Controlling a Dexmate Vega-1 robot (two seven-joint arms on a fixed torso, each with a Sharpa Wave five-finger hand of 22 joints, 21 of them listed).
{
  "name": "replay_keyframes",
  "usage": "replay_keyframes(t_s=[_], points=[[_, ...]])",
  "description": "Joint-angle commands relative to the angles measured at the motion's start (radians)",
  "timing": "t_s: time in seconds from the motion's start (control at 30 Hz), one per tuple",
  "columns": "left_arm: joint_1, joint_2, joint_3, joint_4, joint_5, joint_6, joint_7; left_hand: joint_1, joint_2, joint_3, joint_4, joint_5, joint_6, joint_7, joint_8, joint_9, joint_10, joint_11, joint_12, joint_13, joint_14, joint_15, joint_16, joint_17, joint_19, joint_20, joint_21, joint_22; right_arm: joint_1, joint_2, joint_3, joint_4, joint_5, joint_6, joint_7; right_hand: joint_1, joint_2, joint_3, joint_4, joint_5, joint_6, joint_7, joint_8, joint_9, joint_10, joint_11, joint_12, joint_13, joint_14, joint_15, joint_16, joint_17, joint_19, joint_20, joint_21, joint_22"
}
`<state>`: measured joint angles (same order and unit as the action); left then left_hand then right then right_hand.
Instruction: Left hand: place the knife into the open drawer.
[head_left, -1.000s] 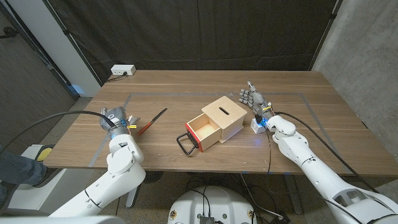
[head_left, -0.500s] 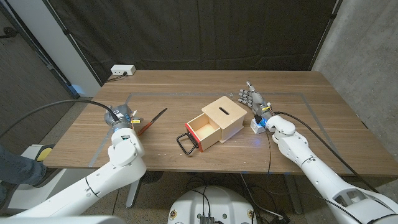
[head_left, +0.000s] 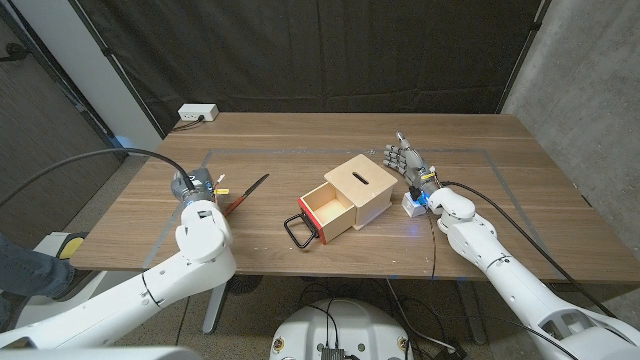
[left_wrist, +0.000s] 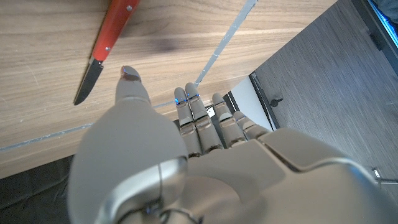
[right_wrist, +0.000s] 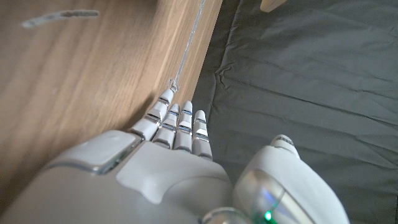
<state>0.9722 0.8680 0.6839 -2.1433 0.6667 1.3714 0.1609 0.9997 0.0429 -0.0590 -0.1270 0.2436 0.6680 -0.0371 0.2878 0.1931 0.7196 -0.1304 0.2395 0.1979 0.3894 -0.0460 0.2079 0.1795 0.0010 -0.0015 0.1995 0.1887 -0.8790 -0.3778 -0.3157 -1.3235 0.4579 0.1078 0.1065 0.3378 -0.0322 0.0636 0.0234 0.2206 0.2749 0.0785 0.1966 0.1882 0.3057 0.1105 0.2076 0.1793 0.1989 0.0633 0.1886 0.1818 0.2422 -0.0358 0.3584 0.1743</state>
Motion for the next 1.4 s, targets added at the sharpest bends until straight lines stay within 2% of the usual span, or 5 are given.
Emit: replay_keyframes(t_s=[0.03,0.3,0.5,0.8,1.4], points=[[-0.069,0.01,0.071,0.048,0.12,0.017,-0.251,0.001,0.008,0.0,0.0,-0.004,0.006,0.003,-0.006,0.002,0.012,-0.002,-0.001,0.003,-0.003,-0.039,-0.003,0.001,-0.008,0.005,-0.001,0.003,-0.033,-0.016,0.005,-0.06,-0.004,-0.012,-0.021,0.006,0.003,0.002,-0.007,-0.002,0.007,-0.004,0.0,0.002,0.008,0.0,0.004,0.005,0.007,-0.004,0.001,0.002,0.007,0.001,-0.002,0.005],[-0.088,0.015,0.096,0.046,0.065,0.006,-0.206,0.001,0.009,-0.001,0.001,-0.005,0.008,0.003,-0.009,0.002,0.012,-0.004,-0.004,0.004,-0.003,-0.042,-0.002,0.002,-0.008,0.009,0.0,0.003,-0.043,-0.02,0.006,-0.073,-0.006,-0.008,-0.028,0.006,0.004,0.002,-0.007,-0.002,0.008,-0.003,0.0,0.002,0.009,-0.003,0.004,0.005,0.009,-0.003,0.002,0.002,0.009,0.001,-0.005,0.006],[-0.138,0.032,0.157,0.043,0.052,0.016,-0.214,0.0,0.009,-0.002,0.003,-0.007,0.008,-0.002,-0.011,0.003,0.013,-0.006,-0.006,0.004,-0.003,-0.045,-0.002,0.002,-0.006,0.016,0.003,0.003,-0.049,-0.022,0.007,-0.078,-0.004,-0.007,-0.029,0.006,0.004,0.001,-0.008,-0.002,0.007,-0.004,0.0,0.002,0.009,-0.003,0.004,0.005,0.009,-0.002,0.002,0.002,0.01,0.001,-0.007,0.006],[-0.16,0.038,0.179,0.049,0.0,-0.006,-0.209,-0.001,0.01,-0.004,0.006,-0.009,0.006,-0.003,-0.016,0.003,0.01,-0.01,-0.012,0.005,-0.005,-0.044,-0.003,0.003,-0.004,0.026,0.006,0.004,-0.06,-0.029,0.008,-0.095,-0.006,-0.008,-0.034,0.006,0.005,0.0,-0.009,-0.003,0.008,-0.005,0.0,0.002,0.009,-0.003,0.004,0.005,0.009,-0.003,0.002,0.002,0.011,0.002,-0.01,0.006],[-0.208,0.007,0.252,0.093,-0.01,0.016,-0.189,0.002,0.014,-0.005,0.009,-0.012,0.019,-0.009,-0.019,0.003,0.019,-0.017,-0.015,0.007,0.002,-0.052,-0.001,0.003,0.003,0.032,0.012,0.005,-0.066,-0.032,0.015,-0.093,0.0,0.002,-0.034,0.005,0.005,-0.001,-0.01,-0.003,0.008,-0.006,0.0,0.002,0.011,-0.002,0.004,0.005,0.011,-0.005,0.002,0.003,0.011,0.002,-0.016,0.006]])
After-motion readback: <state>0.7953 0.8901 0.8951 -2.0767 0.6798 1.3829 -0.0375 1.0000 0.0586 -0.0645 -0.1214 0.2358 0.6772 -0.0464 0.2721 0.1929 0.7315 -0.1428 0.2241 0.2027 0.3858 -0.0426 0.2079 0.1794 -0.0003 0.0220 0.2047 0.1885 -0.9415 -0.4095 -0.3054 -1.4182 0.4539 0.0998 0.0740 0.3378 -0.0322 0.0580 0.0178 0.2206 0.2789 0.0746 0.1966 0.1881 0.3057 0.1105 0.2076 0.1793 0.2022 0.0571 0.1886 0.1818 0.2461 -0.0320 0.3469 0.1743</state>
